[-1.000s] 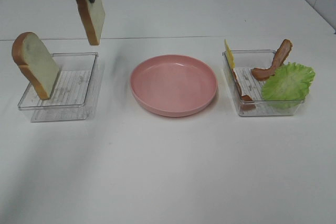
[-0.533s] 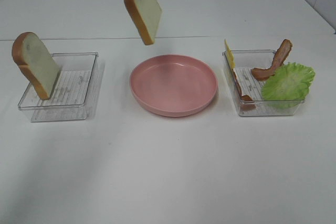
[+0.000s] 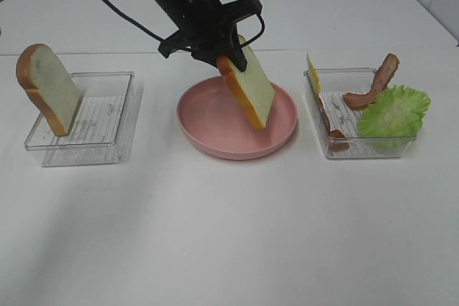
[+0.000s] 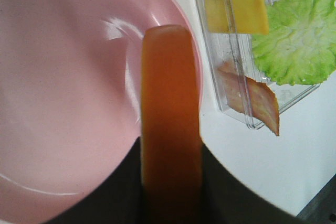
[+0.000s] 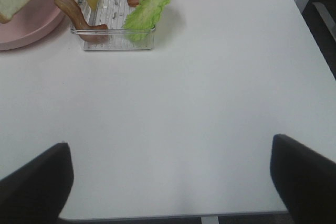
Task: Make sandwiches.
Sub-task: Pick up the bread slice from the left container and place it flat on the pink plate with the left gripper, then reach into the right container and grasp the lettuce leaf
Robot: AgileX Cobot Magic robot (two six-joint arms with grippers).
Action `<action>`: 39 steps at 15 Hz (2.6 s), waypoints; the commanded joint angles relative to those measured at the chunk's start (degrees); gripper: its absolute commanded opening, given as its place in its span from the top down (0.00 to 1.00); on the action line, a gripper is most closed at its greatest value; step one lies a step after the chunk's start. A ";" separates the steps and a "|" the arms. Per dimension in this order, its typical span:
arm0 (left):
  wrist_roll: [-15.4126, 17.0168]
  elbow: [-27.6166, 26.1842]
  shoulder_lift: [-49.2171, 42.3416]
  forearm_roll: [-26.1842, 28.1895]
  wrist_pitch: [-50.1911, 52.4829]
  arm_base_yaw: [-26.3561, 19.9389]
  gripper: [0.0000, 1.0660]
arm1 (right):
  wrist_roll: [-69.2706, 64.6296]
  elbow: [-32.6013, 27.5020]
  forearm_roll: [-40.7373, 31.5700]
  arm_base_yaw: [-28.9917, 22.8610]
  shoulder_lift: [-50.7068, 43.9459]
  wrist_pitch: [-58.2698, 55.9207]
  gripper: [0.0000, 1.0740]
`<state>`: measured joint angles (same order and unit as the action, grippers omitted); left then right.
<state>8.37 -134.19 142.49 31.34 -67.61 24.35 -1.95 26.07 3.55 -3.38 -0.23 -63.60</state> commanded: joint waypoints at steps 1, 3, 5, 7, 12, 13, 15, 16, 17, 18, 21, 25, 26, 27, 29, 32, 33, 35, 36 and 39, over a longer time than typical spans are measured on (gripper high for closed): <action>-0.52 -0.06 1.55 2.35 3.38 0.29 1.00 | 0.63 -0.11 0.00 0.34 -1.72 0.57 0.08; -0.46 -0.06 2.41 3.09 4.81 0.29 1.00 | 0.63 -0.11 0.00 0.34 -1.72 0.57 0.08; 1.03 -0.06 3.09 3.38 5.39 0.29 1.00 | 0.63 -0.11 0.00 0.34 -1.72 0.57 0.08; 1.49 -0.06 4.13 3.50 5.56 0.29 1.00 | 0.63 -0.11 0.00 0.34 -1.72 0.57 0.08; 2.98 -0.06 4.87 2.46 6.53 0.17 1.00 | 0.63 -0.11 0.00 0.34 -1.72 0.57 0.08; 2.98 -0.06 4.81 2.01 6.99 0.17 0.96 | 0.63 -0.11 0.00 0.34 -1.72 0.57 0.08; 4.81 -0.06 4.70 0.17 6.42 0.17 0.57 | 0.63 -0.11 0.00 0.34 -1.72 0.57 0.08; 5.56 -0.06 4.70 -0.80 6.25 0.17 0.30 | 0.63 -0.11 0.00 0.34 -1.72 0.57 0.08; 5.56 -0.06 4.64 -0.86 6.02 0.17 0.18 | 0.63 -0.11 0.00 0.34 -1.72 0.57 0.08; 5.56 -0.06 4.64 -1.09 5.73 0.17 0.04 | 0.63 -0.11 0.00 0.34 -1.72 0.57 0.08; 6.19 -0.29 4.64 -4.24 3.09 0.34 0.04 | 0.63 -0.11 0.00 0.34 -1.72 0.57 0.08; 9.91 -7.05 4.58 -15.41 -2.98 1.66 0.04 | 0.63 -0.11 0.00 0.34 -1.72 0.57 0.08; 10.54 -9.85 4.58 -19.14 -5.39 2.52 0.04 | 0.63 -0.11 0.00 0.34 -1.72 0.57 0.08; 10.54 -12.49 4.58 -22.86 -7.73 3.32 0.04 | 0.63 -0.11 0.00 0.34 -1.72 0.57 0.08; 10.49 -14.95 2.52 -25.78 -7.85 4.87 0.04 | 0.63 -0.17 0.00 0.34 -1.66 0.57 0.08; 9.57 -14.73 -0.57 -25.95 -7.85 5.21 0.04 | 0.63 -0.17 0.00 0.34 -1.66 0.57 0.08; 9.11 -14.73 -1.38 -25.95 -7.85 5.21 0.04 | 0.63 -0.17 0.00 0.34 -1.66 0.57 0.08; 6.88 -14.73 -5.21 -26.64 -7.85 5.21 0.05 | 0.63 -0.17 0.00 0.34 -1.66 0.57 0.08; 6.88 -13.92 -7.45 -27.22 -7.85 5.21 0.05 | 0.63 -0.17 0.00 0.34 -1.66 0.57 0.08; 4.35 0.92 -19.37 -31.74 -7.85 4.70 0.05 | 0.63 -0.17 0.00 0.34 -1.66 0.57 0.08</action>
<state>13.64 -136.82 126.34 0.63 -69.50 29.22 -1.95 26.07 3.55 -3.38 -0.23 -63.60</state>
